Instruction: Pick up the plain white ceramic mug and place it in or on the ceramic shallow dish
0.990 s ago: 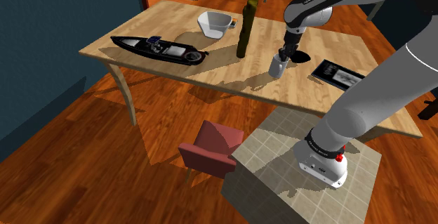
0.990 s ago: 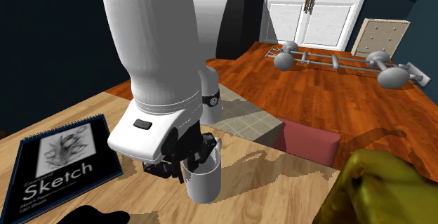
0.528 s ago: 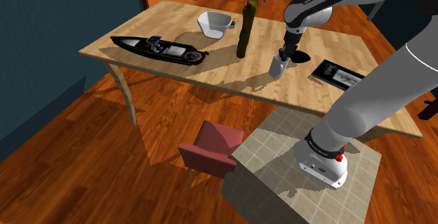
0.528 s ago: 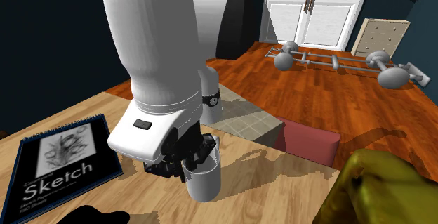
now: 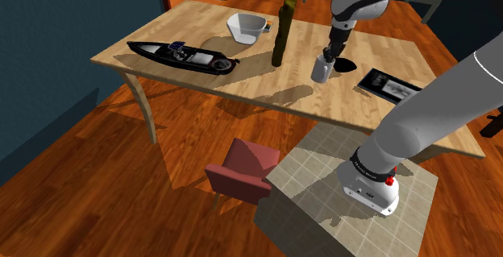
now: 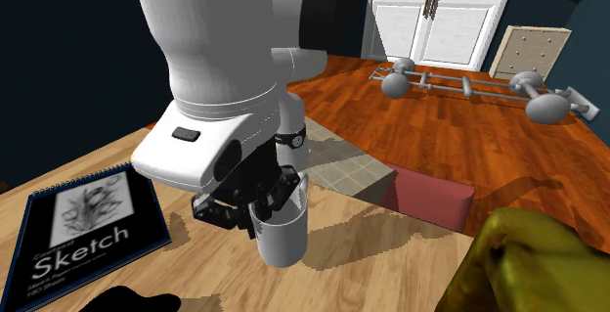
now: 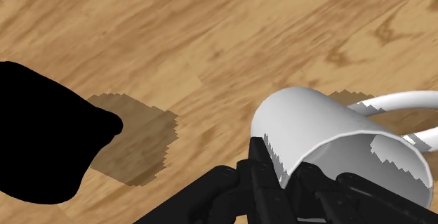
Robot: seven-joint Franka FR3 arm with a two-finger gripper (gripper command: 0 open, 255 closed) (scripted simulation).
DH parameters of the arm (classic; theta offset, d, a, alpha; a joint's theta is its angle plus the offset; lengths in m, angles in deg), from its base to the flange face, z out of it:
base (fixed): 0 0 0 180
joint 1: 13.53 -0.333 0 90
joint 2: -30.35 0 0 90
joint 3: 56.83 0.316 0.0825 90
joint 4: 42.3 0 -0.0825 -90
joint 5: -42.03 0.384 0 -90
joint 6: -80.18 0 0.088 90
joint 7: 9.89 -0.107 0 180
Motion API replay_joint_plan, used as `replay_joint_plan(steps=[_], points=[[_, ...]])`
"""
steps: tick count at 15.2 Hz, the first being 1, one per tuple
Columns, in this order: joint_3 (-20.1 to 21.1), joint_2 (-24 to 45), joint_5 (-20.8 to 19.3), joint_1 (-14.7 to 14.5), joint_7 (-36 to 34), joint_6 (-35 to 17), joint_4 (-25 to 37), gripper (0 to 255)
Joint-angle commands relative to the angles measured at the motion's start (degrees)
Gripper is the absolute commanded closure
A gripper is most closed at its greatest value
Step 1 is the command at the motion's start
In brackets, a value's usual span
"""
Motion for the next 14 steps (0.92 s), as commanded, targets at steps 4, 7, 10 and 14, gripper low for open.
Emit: replay_joint_plan(steps=[4, 7, 10, 14], points=[[0.7, -2.0, -0.6, 0.1, -0.6, 4.2, 2.3, 255], [1.1, -3.1, -0.8, 0.1, -0.9, 6.7, 3.8, 255], [1.5, -4.0, -0.9, 0.1, -1.1, 9.1, 5.4, 255], [2.0, -5.0, -1.0, 0.1, -1.3, 12.3, 7.6, 255]])
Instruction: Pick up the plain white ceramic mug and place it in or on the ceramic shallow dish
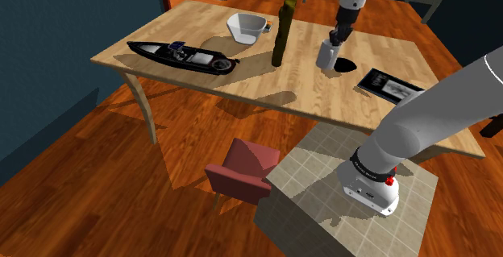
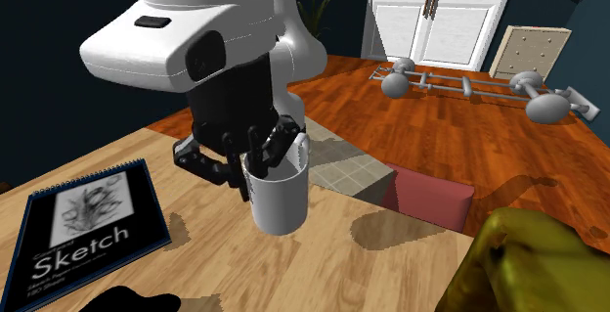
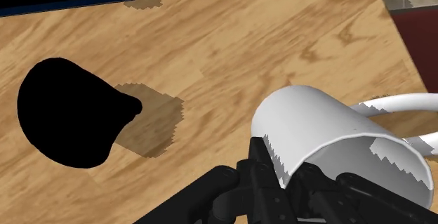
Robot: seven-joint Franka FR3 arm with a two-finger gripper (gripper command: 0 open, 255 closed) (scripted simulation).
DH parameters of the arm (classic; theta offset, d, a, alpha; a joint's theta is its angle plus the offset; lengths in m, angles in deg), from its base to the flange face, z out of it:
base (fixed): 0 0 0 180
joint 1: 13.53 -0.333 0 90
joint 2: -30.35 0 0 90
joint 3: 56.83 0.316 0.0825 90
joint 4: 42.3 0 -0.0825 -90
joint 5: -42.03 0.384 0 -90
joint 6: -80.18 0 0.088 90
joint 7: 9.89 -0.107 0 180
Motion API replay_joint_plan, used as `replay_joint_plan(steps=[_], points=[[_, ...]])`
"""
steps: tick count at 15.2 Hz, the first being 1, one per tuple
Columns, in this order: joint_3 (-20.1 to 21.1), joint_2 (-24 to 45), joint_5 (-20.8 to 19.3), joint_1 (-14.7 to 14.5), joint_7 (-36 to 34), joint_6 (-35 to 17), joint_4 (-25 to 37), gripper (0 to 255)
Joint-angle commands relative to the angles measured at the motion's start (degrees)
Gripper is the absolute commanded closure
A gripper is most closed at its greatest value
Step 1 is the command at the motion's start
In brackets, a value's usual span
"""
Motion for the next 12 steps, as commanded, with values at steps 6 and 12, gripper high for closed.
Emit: replay_joint_plan(steps=[6, 12], points=[[-5.2, 5.6, 1.2, 1.5, 8.2, 2.5, 8.1, 255], [-11.4, 15.4, 5.9, 3.9, 19.2, 4.1, 18.5, 255]])
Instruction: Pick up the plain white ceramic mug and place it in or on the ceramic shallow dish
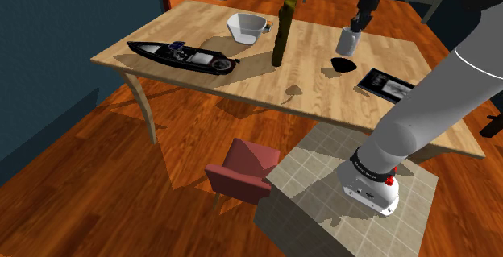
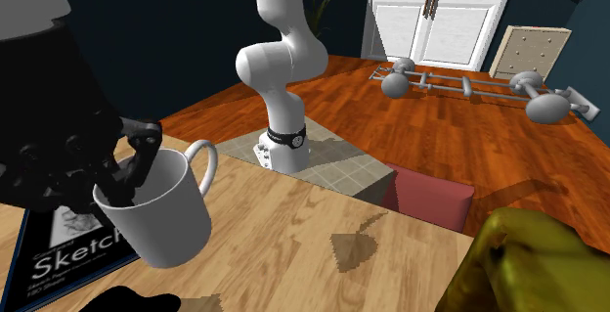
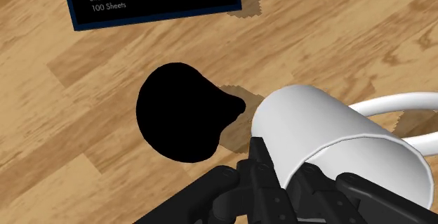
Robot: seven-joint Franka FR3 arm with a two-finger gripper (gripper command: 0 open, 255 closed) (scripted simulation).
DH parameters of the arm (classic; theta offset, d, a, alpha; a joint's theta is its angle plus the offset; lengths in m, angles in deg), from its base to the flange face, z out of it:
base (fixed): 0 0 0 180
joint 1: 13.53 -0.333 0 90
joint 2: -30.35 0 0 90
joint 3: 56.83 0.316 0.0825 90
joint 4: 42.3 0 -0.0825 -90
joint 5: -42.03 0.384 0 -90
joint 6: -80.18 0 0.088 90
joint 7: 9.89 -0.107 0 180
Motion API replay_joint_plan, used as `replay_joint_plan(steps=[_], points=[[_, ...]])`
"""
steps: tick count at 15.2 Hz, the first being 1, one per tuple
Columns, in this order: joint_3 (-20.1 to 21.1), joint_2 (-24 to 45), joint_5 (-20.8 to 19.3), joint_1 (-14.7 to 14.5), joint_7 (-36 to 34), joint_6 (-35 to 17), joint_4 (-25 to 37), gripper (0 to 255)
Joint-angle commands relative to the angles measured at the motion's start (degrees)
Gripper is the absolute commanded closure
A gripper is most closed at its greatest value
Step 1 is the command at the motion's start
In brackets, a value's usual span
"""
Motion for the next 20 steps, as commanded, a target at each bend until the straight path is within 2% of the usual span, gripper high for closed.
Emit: replay_joint_plan(steps=[1, 6, 20], points=[[-1.9, 3.9, 2.2, 1.1, 4.1, 0.6, 3.8, 255], [-4.7, 13.6, 8.5, 5.6, 12.9, 3.3, 13.8, 255], [-4.0, 16.5, 10.9, 6.2, 14.3, -6.7, 5.9, 255]])
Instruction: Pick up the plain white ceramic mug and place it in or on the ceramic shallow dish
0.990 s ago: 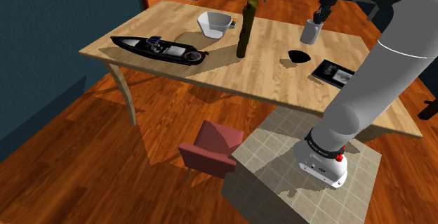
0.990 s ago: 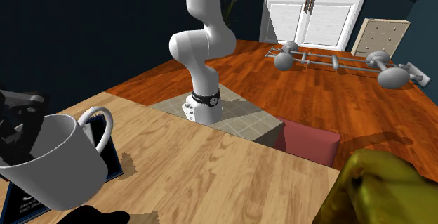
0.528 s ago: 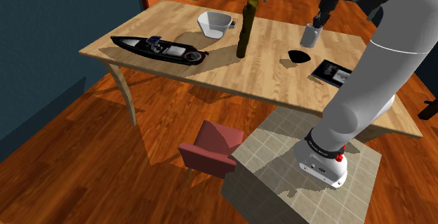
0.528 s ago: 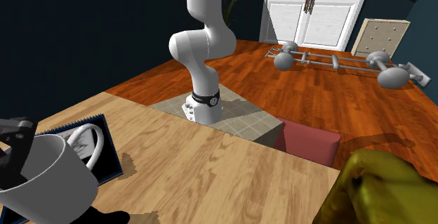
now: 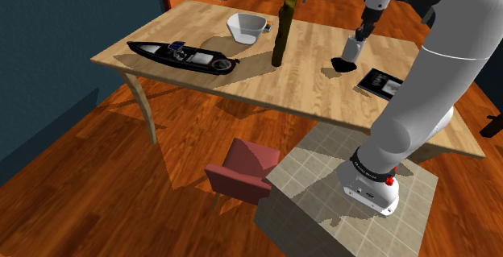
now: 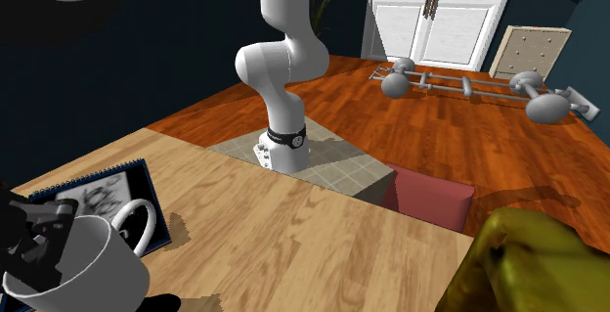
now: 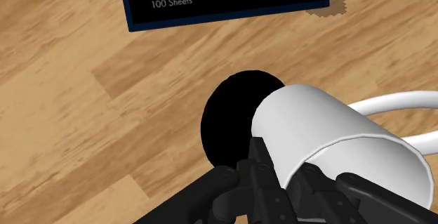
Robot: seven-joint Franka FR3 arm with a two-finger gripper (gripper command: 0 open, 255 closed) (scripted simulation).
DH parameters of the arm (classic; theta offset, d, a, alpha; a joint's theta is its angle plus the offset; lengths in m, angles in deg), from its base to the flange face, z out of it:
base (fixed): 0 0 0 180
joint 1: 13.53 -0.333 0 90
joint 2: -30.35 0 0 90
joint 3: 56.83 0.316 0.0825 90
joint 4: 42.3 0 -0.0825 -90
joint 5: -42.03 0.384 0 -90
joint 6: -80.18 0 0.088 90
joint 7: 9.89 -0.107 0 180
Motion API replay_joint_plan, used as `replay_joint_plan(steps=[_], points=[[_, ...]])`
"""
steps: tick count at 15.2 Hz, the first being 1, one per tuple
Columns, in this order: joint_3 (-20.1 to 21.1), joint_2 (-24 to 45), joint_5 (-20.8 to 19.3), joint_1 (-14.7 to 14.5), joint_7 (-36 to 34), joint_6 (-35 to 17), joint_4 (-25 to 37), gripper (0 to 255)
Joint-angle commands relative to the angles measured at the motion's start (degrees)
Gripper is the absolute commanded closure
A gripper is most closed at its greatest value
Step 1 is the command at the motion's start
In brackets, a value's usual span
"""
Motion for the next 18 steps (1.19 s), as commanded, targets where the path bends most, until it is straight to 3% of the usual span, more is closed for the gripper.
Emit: replay_joint_plan(steps=[1, 11, 12, 18], points=[[0.1, 0.6, 0.5, 0.1, 0.3, -1.5, -1.0, 255], [0.4, 1.5, 1.2, 0.3, 0.7, -3.3, -2.2, 255], [0.4, 1.5, 1.2, 0.3, 0.7, -3.3, -2.2, 0], [0.2, 0.8, 0.7, 0.2, 0.3, -1.6, -0.9, 0]])
